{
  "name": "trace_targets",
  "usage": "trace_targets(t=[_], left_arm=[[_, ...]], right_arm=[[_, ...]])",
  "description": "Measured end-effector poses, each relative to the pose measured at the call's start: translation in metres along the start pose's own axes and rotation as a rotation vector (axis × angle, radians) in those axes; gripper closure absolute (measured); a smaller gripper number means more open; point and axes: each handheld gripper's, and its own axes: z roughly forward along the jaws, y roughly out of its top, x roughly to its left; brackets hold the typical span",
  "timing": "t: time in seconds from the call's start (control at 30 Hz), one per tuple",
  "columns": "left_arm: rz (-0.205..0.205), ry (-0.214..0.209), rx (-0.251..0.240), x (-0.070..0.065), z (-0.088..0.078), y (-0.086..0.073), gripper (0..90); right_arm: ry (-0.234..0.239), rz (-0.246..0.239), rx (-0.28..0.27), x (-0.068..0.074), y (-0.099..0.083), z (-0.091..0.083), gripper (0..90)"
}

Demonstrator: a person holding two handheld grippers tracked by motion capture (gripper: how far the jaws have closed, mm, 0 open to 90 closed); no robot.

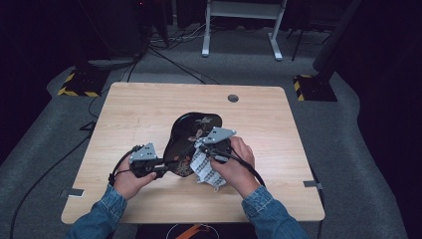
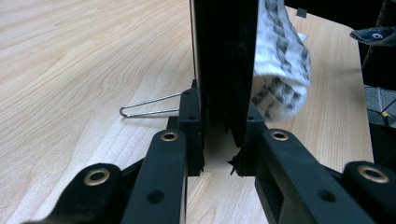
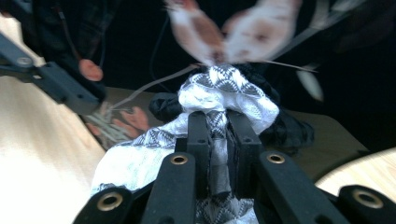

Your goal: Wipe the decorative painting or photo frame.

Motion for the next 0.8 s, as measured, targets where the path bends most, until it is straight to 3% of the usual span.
trace_targets(t=[0.33, 0.57, 0.8], left_arm=[[0.001, -0.001, 0.001, 0.0, 0.0, 0.0, 78.2], [-0.002, -0.002, 0.001, 0.0, 0.0, 0.0, 78.1], [-0.002, -0.002, 0.001, 0.0, 0.0, 0.0, 78.1]], right_arm=[[0.044, -0.043, 0.012, 0.018, 0.005, 0.009, 82.0], [0.042, -0.013, 0.004, 0.009, 0.002, 0.006, 82.1], [0.005, 0.045, 0.004, -0.008, -0.007, 0.001, 82.1]])
